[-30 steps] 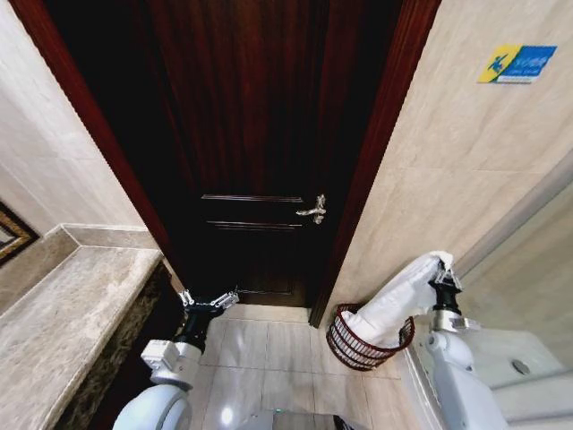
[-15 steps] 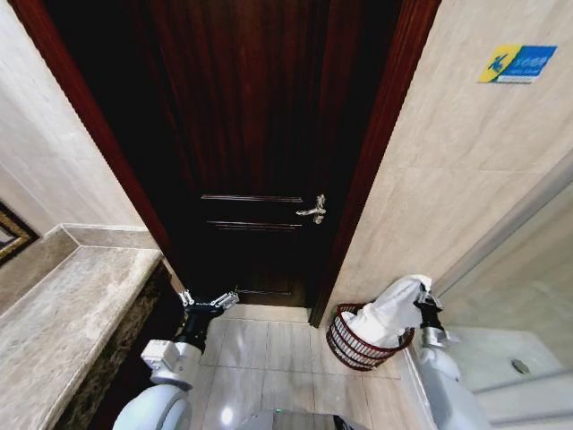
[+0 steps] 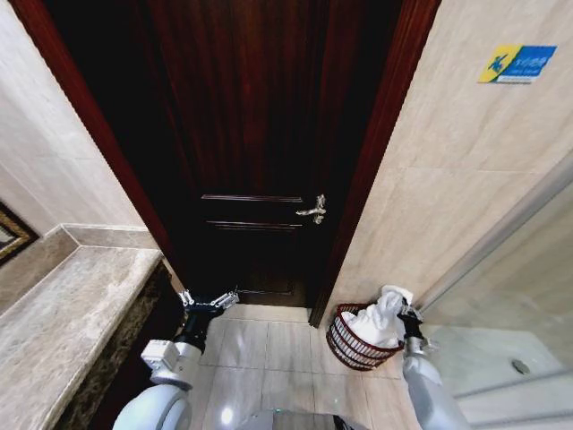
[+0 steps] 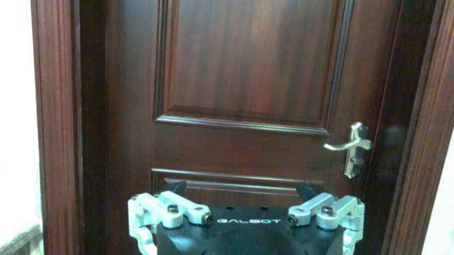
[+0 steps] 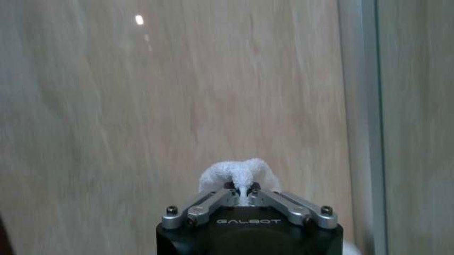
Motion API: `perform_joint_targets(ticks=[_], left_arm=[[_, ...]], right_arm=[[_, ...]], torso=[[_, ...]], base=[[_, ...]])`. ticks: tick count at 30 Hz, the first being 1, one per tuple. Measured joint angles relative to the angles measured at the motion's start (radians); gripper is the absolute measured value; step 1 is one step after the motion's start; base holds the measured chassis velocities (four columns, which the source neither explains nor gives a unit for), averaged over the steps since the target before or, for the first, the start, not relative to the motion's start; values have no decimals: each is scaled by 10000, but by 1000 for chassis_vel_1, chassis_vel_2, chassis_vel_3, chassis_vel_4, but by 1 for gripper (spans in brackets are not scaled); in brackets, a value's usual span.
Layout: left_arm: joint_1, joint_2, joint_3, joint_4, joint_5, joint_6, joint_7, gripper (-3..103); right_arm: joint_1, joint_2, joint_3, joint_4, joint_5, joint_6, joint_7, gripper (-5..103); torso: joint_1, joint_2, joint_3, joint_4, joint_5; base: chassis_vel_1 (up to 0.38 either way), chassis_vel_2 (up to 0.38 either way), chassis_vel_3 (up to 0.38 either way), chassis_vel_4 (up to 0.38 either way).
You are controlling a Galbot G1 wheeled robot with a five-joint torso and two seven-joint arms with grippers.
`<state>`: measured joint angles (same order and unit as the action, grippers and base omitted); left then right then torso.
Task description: Discard the used towel into the hamper.
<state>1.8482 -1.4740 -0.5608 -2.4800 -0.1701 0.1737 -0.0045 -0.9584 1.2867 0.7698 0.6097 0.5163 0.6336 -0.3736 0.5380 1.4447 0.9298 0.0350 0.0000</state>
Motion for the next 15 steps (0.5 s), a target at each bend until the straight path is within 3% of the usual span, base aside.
perform_joint_targets(ticks=[8, 15], left_arm=[[0, 0, -1, 0, 0, 0, 0, 100], [0, 0, 0, 0, 0, 0, 0, 100]], right_arm=[[1260, 158, 125, -2243, -669, -524, -161, 2], [1988, 357, 244, -3017, -1212, -900, -46, 2]], torso=[[0, 0, 0, 4, -1], [0, 1, 0, 5, -1]], base=[[0, 0, 0, 0], [0, 0, 0, 0]])
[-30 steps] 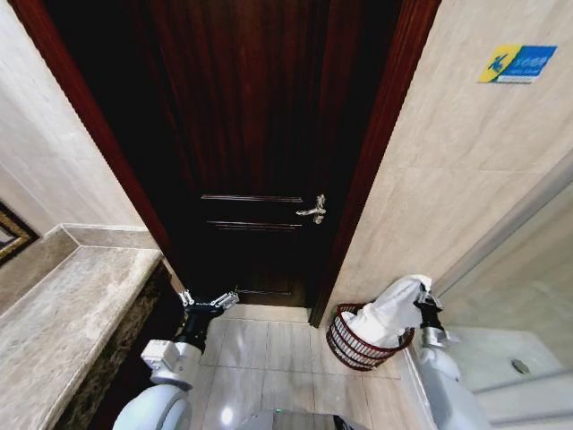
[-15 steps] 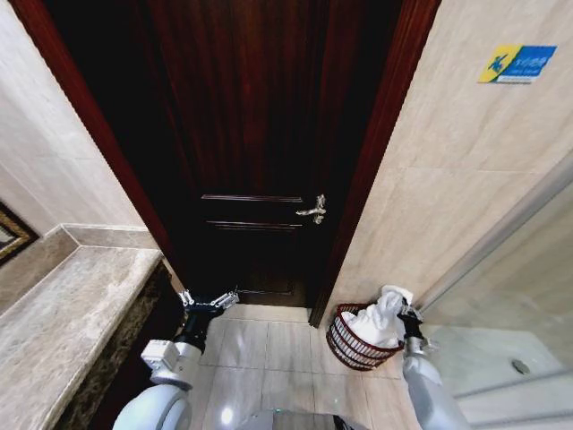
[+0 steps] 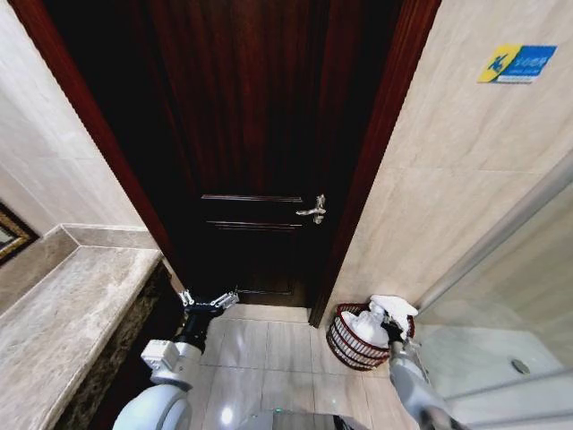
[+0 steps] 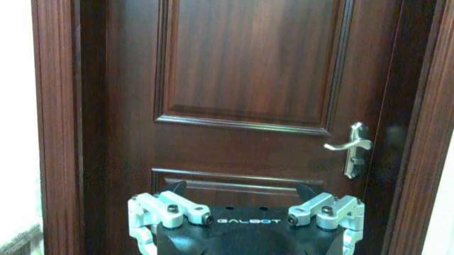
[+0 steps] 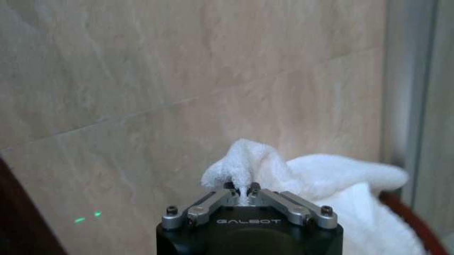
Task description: Discard the used towel into the hamper.
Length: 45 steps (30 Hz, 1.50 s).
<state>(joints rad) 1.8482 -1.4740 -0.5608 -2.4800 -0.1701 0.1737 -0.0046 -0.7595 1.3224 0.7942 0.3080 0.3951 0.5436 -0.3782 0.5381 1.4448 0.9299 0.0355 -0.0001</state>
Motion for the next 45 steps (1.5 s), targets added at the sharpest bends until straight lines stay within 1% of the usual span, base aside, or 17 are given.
perform_joint_targets(ticks=[7, 12, 18, 21, 24, 26, 29, 31, 32, 34, 35, 36, 38, 40, 41, 43, 45], left_arm=[[0, 0, 0, 0, 0, 0, 0, 100], [0, 0, 0, 0, 0, 0, 0, 100], [0, 0, 0, 0, 1, 0, 0, 100], [-1, 0, 0, 0, 0, 0, 1, 100], [0, 0, 0, 0, 0, 0, 0, 100], [0, 0, 0, 0, 0, 0, 0, 100], [-1, 0, 0, 0, 0, 0, 0, 100], [0, 0, 0, 0, 0, 0, 0, 100], [0, 0, 0, 0, 0, 0, 0, 100], [0, 0, 0, 0, 0, 0, 0, 100], [0, 0, 0, 0, 0, 0, 0, 100], [0, 0, 0, 0, 0, 0, 0, 100], [0, 1, 0, 0, 0, 0, 1, 100], [-1, -1, 0, 0, 0, 0, 0, 100], [0, -1, 0, 0, 0, 0, 0, 100], [-1, 0, 0, 0, 0, 0, 0, 100], [0, 0, 0, 0, 0, 0, 0, 100]], right_arm=[[-133, 542, 34, -94, -1301, -1107, 279, 2], [-320, 1110, 33, -155, -1355, -1686, 366, 2], [-510, 1387, -9, 227, -1400, -1835, 10, 2], [-534, 1354, -21, 367, -1349, -1846, 54, 2], [-398, 1088, -25, 360, -1028, -1780, 446, 2], [-140, 622, -3, 216, -879, -1940, 982, 2], [-84, 422, 10, 213, -864, -2114, 1116, 0], [-82, 247, 34, 329, -807, -2170, 1204, 10], [-82, 247, 34, 329, -807, -2170, 1204, 10], [-384, 214, -49, 765, -1135, -2130, 1157, 21], [-384, 214, -49, 765, -1135, -2130, 1157, 21], [-709, 219, -83, 1144, -1521, -2171, 970, 27], [-1663, 287, -240, 2472, -1913, -2516, 457, 38], [-1888, 316, -296, 2867, -1899, -2622, 378, 38], [-2483, 356, -507, 3974, -1706, -2926, 195, 49], [-2736, 361, -627, 4434, -1609, -3057, 138, 49], [-3559, 322, -923, 5951, -1311, -3446, 129, 60]], torso=[[0, 1, 0, -5, 0], [0, 1, 0, -1, 1], [-1, 2, -1, 0, 1], [0, 1, 0, -2, 2], [-1, 1, 0, -3, 3], [-1, 1, -1, -2, -4], [0, 1, 0, -4, 1], [0, 1, 0, -6, 0], [0, 1, 0, -6, 0], [0, 1, -1, 5, 1], [0, 1, -1, 5, 1], [0, 1, 0, 5, 4], [0, 1, 0, -13, 5], [-1, 1, 0, -11, 4], [-2, 2, -1, -6, 0], [-2, 1, -2, -3, -2], [-2, 1, -1, 2, 4]], base=[[0, 0, 0, 0], [0, 0, 0, 0], [0, 0, 0, 0], [0, 0, 0, 0], [0, 0, 0, 0], [0, 0, 0, 0], [0, 0, 0, 0], [0, 0, 0, 0], [0, 0, 0, 0], [0, 0, 0, 0], [0, 0, 0, 0], [0, 0, 0, 0], [0, 0, 0, 0], [0, 0, 0, 0], [0, 0, 0, 0], [0, 0, 0, 0], [0, 0, 0, 0]])
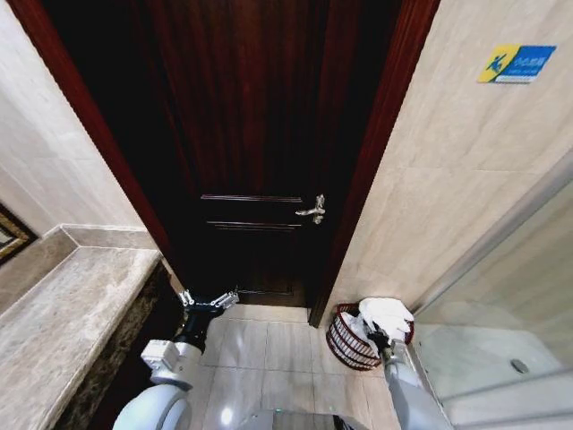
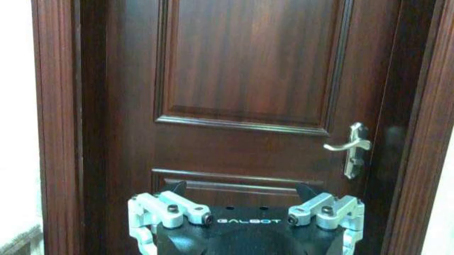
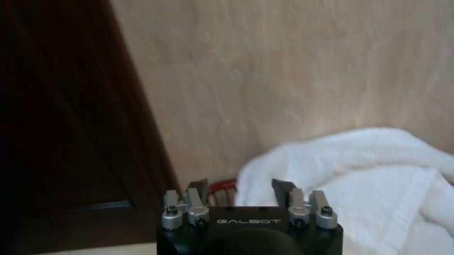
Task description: Discard the used towel into the hamper.
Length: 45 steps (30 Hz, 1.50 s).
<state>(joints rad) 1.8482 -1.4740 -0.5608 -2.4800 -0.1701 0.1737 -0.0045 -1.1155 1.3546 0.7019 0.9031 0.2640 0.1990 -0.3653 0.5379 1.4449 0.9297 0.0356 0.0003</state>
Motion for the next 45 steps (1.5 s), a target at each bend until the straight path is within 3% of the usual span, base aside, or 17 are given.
perform_joint_targets(ticks=[4, 9, 11, 17, 23, 36, 45], left_arm=[[0, 0, 0, 0, 0, 0, 0, 100], [0, 0, 0, 0, 0, 0, 0, 100], [0, 1, 0, 0, 0, 0, 0, 100], [0, 0, 0, 0, 0, 0, 0, 100], [0, 0, 0, 0, 0, 0, 0, 100], [0, 0, 0, 0, 0, 0, 0, 100], [0, 0, 0, 0, 0, 0, 0, 100]], right_arm=[[-774, -232, -6, 1103, 156, -5, 102, 77], [-1279, -658, 226, 1286, 213, 152, 499, 96], [-1337, -828, 247, 1165, 383, -9, 638, 99], [-676, -1481, 256, 118, 1221, -1215, 960, 100], [78, -1594, 270, -753, 1123, -921, 960, 100], [221, -1651, 230, -1028, 894, -662, 679, 100], [161, -1481, 185, -1145, 574, -472, 510, 100]], torso=[[0, 0, 0, -5, -4], [1, 0, 0, -5, -3], [1, 0, 0, -7, -2], [1, 0, 1, -1, -7], [3, -3, 1, -1, -3], [4, 2, 4, -5, -4], [107, 206, 105, -5, -3]], base=[[0, 0, 0, 0], [0, 0, 0, 0], [0, 0, 0, 0], [0, 0, 0, 0], [0, 0, 0, 0], [0, 0, 0, 0], [0, 0, 0, 0]])
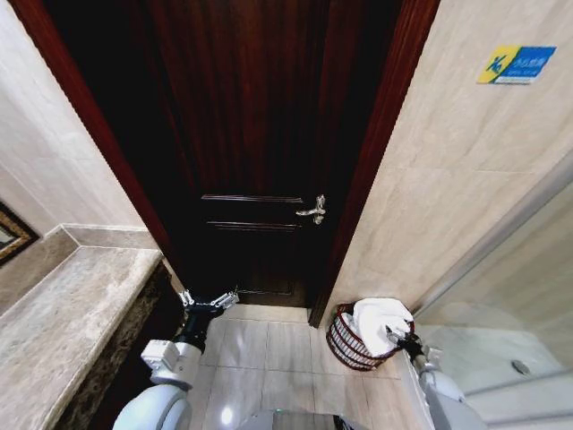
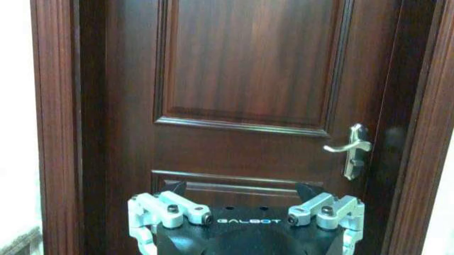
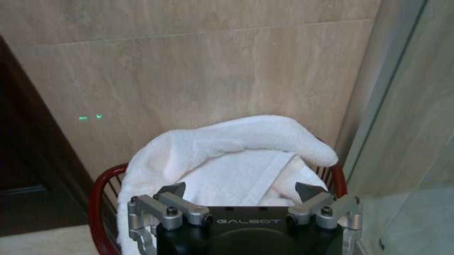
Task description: Discard the used towel into the hamper.
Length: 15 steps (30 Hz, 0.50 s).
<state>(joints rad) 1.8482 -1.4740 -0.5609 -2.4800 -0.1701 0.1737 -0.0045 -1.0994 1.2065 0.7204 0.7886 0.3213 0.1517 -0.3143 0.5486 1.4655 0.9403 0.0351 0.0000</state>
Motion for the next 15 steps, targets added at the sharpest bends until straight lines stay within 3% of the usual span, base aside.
perform_joint_targets(ticks=[15], left_arm=[[0, 0, 0, 0, 0, 0, 0, 100]], right_arm=[[97, 58, 54, -391, -35, 545, -131, 100]], torso=[[113, 266, 152, 0, 0]], base=[[0, 0, 0, 0]])
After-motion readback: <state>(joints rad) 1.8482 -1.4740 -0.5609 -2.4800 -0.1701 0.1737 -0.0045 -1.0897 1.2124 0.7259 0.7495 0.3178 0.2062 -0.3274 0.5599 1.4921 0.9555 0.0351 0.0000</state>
